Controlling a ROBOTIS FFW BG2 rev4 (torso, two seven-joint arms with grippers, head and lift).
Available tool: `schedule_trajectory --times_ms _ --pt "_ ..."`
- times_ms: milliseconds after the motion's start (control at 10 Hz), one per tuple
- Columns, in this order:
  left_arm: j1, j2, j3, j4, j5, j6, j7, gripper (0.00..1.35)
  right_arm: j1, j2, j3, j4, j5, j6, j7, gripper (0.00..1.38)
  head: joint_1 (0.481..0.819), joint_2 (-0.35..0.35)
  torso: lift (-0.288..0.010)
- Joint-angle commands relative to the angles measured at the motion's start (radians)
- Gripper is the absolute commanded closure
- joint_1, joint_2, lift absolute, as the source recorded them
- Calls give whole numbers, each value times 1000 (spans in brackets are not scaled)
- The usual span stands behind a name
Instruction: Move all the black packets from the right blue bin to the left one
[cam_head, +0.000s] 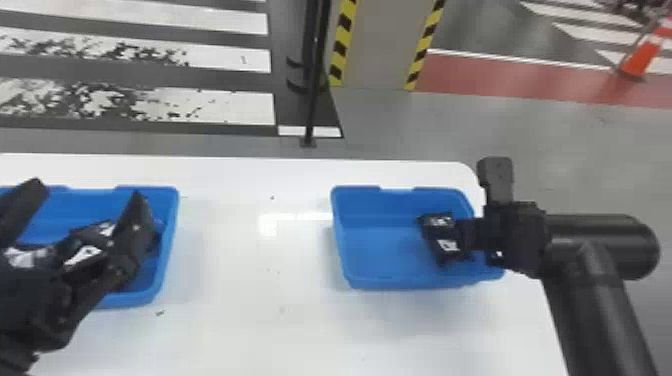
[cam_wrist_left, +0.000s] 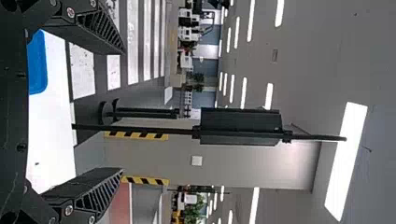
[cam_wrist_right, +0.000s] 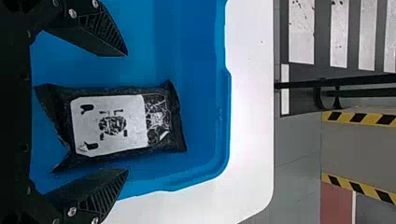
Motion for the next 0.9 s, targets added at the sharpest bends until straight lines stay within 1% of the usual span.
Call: schedule_trajectory --times_ms 0,200,600,700,800 --pt "3 -2 5 1 0 -10 0 153 -18 0 5 48 2 -21 0 148 695 -223 -140" --pt "0 -2 3 1 2 -12 0 153 -15 3 11 58 4 -21 0 150 695 -222 -140" --pt "0 1 3 1 6 -12 0 153 -3 9 17 63 4 18 -9 150 695 -219 -140" --pt "0 1 3 3 8 -12 0 153 -3 9 17 66 2 20 -12 168 695 -219 -140" --pt "3 -1 3 5 10 -12 0 153 -3 11 17 71 2 20 -12 320 695 -220 -140"
